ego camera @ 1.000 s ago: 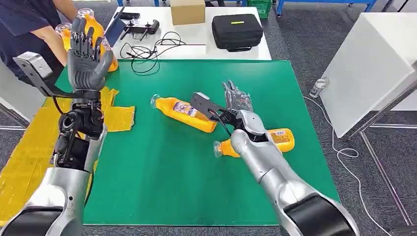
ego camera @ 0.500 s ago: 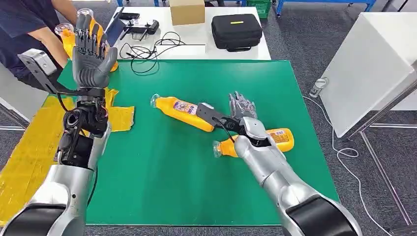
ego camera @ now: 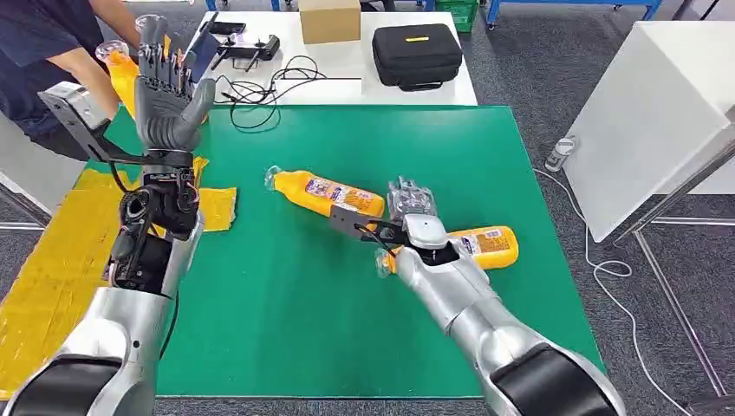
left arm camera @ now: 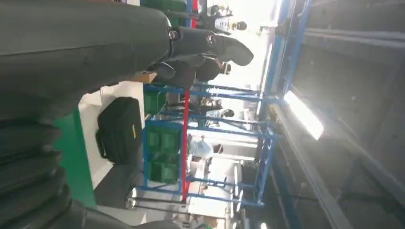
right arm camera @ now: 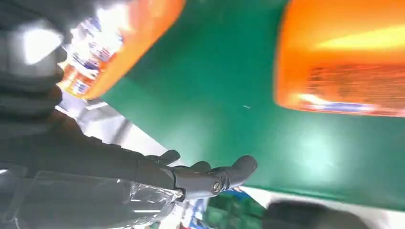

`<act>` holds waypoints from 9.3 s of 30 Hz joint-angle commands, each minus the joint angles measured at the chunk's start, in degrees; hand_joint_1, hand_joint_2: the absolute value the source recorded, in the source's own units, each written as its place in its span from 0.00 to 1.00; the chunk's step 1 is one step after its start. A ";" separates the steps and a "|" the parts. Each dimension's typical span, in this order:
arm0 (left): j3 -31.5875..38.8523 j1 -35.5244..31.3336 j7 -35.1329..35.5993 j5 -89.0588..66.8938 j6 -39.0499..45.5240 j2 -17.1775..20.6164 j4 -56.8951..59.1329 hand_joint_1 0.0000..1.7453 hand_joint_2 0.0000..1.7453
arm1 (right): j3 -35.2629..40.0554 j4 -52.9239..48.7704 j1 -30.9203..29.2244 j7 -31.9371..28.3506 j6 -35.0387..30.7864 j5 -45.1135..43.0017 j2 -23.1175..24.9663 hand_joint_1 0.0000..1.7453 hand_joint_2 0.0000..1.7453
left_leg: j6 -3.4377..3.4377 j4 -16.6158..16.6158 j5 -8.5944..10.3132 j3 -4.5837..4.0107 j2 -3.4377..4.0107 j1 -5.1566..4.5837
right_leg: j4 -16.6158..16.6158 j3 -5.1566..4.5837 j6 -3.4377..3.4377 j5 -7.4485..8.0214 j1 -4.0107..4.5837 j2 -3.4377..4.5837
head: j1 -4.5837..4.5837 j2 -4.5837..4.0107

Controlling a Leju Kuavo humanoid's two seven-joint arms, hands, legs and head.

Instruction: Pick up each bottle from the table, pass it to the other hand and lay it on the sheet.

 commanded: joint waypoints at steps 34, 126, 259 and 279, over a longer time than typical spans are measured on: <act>4.00 6.52 -2.48 -1.14 0.54 4.03 -3.64 0.00 1.00 | 1.32 -3.73 -3.91 -9.52 -9.45 2.27 3.44 0.00 1.00 | -0.06 -0.01 -0.03 0.10 0.09 0.04 | 0.02 0.04 0.02 -0.04 0.08 0.02 | 0.02 -0.02; 2.13 0.13 -1.76 -0.79 -3.07 3.29 5.62 0.00 1.00 | -6.59 -2.65 -3.51 -18.27 -12.52 0.48 1.36 0.00 1.00 | -0.06 0.07 -0.05 -0.03 0.08 0.04 | 0.09 -0.07 0.03 -0.06 0.08 0.00 | 0.02 -0.02; -1.61 0.99 1.39 1.72 2.29 0.38 -2.49 0.00 1.00 | 12.56 3.50 2.41 2.57 8.70 -2.69 6.26 0.00 1.00 | -0.10 0.00 -0.08 0.13 -0.06 0.08 | 0.01 0.15 0.04 -0.13 0.14 -0.16 | 0.00 0.00; -2.56 -0.34 2.02 2.23 1.69 0.30 -2.03 0.00 1.00 | 12.09 4.00 4.07 6.74 11.61 0.26 3.54 0.00 1.00 | -0.08 -0.01 -0.05 0.14 -0.11 0.08 | -0.02 0.15 0.04 -0.11 0.13 -0.22 | 0.02 0.00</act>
